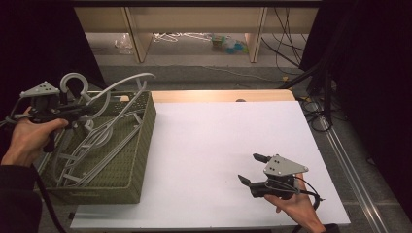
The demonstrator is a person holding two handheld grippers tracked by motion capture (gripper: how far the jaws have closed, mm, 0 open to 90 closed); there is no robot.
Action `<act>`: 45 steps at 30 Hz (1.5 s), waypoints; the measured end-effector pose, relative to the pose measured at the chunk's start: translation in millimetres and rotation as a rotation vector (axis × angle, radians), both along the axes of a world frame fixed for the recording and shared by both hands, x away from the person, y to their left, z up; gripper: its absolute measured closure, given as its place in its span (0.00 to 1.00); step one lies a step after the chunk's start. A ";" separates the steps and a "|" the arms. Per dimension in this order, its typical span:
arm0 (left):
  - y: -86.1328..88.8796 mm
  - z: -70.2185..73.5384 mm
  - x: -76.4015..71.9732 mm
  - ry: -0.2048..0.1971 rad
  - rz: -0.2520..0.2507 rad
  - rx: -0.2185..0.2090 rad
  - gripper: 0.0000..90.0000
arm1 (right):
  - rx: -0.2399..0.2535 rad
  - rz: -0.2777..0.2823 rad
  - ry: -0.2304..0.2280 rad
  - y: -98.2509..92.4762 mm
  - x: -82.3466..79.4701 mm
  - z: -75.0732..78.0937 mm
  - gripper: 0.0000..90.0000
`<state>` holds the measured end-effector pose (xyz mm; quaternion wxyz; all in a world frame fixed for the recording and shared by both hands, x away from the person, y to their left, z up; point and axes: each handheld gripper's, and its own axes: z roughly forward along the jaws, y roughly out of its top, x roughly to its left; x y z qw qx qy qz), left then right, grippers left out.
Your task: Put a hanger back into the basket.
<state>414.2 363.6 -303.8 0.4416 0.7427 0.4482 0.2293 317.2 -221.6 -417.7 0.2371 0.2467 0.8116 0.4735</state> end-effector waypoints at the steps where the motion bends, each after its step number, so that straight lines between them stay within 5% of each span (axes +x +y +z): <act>1: 1.5 -2.2 0.2 0.010 0.002 0.001 0.88 | 0.001 0.000 0.000 0.0 0.0 0.1 0.22; 6: 11.7 -12.4 -3.3 0.031 0.018 0.012 0.88 | 0.000 0.004 0.004 -0.3 0.0 0.3 0.22; 9: 18.5 -13.8 -5.3 0.009 0.025 -0.028 0.88 | 0.000 0.000 0.001 0.3 -0.2 -0.2 0.22; 15: 17.5 -13.6 -2.0 0.019 0.034 0.004 0.88 | 0.001 0.002 0.002 0.9 -0.2 -0.1 0.22; 28: 24.2 -39.2 2.6 0.070 0.028 0.013 0.88 | -0.004 0.004 0.010 -0.6 0.2 0.4 0.22; 39: 19.4 -55.5 5.9 0.159 0.005 0.032 0.88 | -0.010 0.001 0.010 -0.5 0.7 0.2 0.22; 45: 23.0 -72.2 5.0 0.221 -0.004 -0.002 0.87 | -0.009 -0.001 0.006 -0.1 1.2 -0.1 0.22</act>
